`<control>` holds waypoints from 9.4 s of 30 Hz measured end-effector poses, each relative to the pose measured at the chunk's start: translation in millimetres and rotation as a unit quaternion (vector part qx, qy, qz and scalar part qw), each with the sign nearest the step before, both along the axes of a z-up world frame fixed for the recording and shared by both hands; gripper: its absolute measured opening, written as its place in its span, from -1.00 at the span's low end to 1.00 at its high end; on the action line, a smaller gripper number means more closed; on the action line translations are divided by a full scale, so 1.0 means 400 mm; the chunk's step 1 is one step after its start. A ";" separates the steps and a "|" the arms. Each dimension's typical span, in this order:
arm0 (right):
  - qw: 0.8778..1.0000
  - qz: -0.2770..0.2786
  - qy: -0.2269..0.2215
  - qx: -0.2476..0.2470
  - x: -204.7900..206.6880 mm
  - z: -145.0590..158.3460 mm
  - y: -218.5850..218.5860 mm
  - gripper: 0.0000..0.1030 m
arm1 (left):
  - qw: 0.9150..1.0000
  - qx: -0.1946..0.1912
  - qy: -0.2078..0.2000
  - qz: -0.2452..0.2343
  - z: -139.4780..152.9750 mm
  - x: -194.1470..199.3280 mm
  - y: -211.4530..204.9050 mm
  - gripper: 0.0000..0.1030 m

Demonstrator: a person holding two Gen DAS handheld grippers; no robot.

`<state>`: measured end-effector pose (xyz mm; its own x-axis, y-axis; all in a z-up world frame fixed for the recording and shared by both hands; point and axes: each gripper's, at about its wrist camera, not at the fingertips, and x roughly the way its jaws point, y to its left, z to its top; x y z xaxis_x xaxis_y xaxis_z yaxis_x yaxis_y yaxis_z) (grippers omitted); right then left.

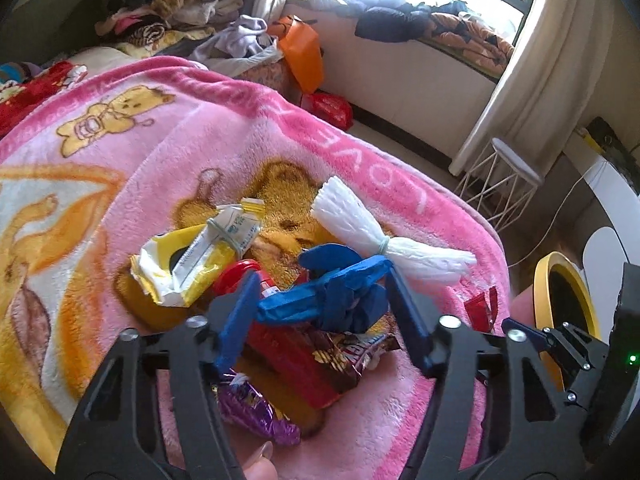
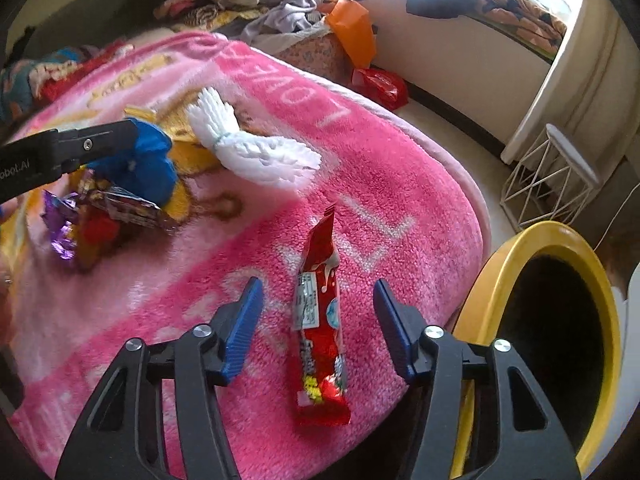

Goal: Collect trash
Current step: 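Grasp the red candy wrapper with the right tool while the left tool grasps the blue wrapper, then carry both wrappers over the yellow bin and open both tools, then move both open tools back over the trash on the blanket, then grasp the white foam mesh sleeve with the right tool while the left tool grasps the yellow chip bag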

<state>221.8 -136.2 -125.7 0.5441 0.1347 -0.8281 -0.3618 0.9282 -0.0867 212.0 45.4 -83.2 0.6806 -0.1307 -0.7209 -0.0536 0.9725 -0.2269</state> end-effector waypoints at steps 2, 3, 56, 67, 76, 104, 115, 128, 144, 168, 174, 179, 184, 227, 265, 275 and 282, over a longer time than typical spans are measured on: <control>1.000 0.001 -0.001 -0.004 0.004 -0.004 0.002 -0.03 | 1.000 -0.001 0.002 -0.003 -0.007 0.002 -0.001 -0.20; 1.000 0.001 -0.002 -0.005 0.003 -0.005 0.003 -0.03 | 1.000 -0.003 0.002 -0.004 -0.008 0.002 -0.003 -0.31; 0.969 0.063 -0.052 0.232 -0.200 0.211 -0.074 -0.64 | 0.990 -0.053 -0.121 -0.043 0.202 -0.222 -0.057 -0.88; 0.969 0.029 -0.069 0.237 -0.209 0.225 -0.140 -0.64 | 0.988 -0.049 -0.129 -0.065 0.222 -0.236 -0.099 -0.88; 0.968 -0.003 -0.079 0.239 -0.209 0.227 -0.204 -0.64 | 0.986 -0.046 -0.132 -0.087 0.227 -0.240 -0.132 -0.88; 0.963 -0.106 -0.109 0.222 -0.203 0.226 -0.386 -0.64 | 0.979 -0.041 -0.125 -0.158 0.214 -0.262 -0.289 -0.88; 0.958 -0.152 -0.113 0.214 -0.196 0.212 -0.459 -0.64 | 0.972 -0.034 -0.115 -0.201 0.193 -0.257 -0.381 -0.88; 0.955 -0.200 -0.120 0.182 -0.186 0.179 -0.535 -0.64 | 0.966 -0.028 -0.105 -0.236 0.172 -0.233 -0.478 -0.88; 0.948 -0.246 -0.100 0.174 -0.170 0.124 -0.619 -0.63 | 0.959 -0.007 -0.078 -0.272 0.110 -0.171 -0.601 -0.88; 0.948 -0.251 -0.114 0.160 -0.174 0.133 -0.635 -0.11 | 0.968 -0.031 -0.075 -0.239 0.085 -0.122 -0.575 0.59; 0.951 -0.235 -0.126 0.155 -0.183 0.164 -0.598 0.03 | 0.972 -0.029 -0.095 -0.214 0.115 -0.150 -0.526 0.79; 0.955 -0.217 -0.137 0.151 -0.188 0.190 -0.564 0.12 | 0.976 -0.029 -0.103 -0.192 0.131 -0.160 -0.482 0.79; 0.958 -0.198 -0.147 0.145 -0.199 0.212 -0.526 0.16 | 0.978 -0.034 -0.109 -0.173 0.143 -0.169 -0.433 0.79; 0.983 0.020 -0.118 0.143 -0.124 0.209 -0.025 0.19 | 0.993 -0.010 -0.107 0.056 0.113 -0.199 0.108 0.79; 0.989 -0.001 -0.027 0.144 0.076 0.038 0.063 -0.85 | 0.962 -0.230 0.011 0.150 -0.088 -0.048 0.291 -0.51; 0.988 -0.005 -0.064 0.143 0.008 0.094 0.031 -0.86 | 0.963 -0.219 -0.024 0.153 -0.048 -0.089 0.277 -0.66; 0.987 -0.001 -0.079 0.142 -0.033 0.118 0.020 -0.86 | 0.971 -0.183 -0.060 0.144 0.011 -0.126 0.250 -0.68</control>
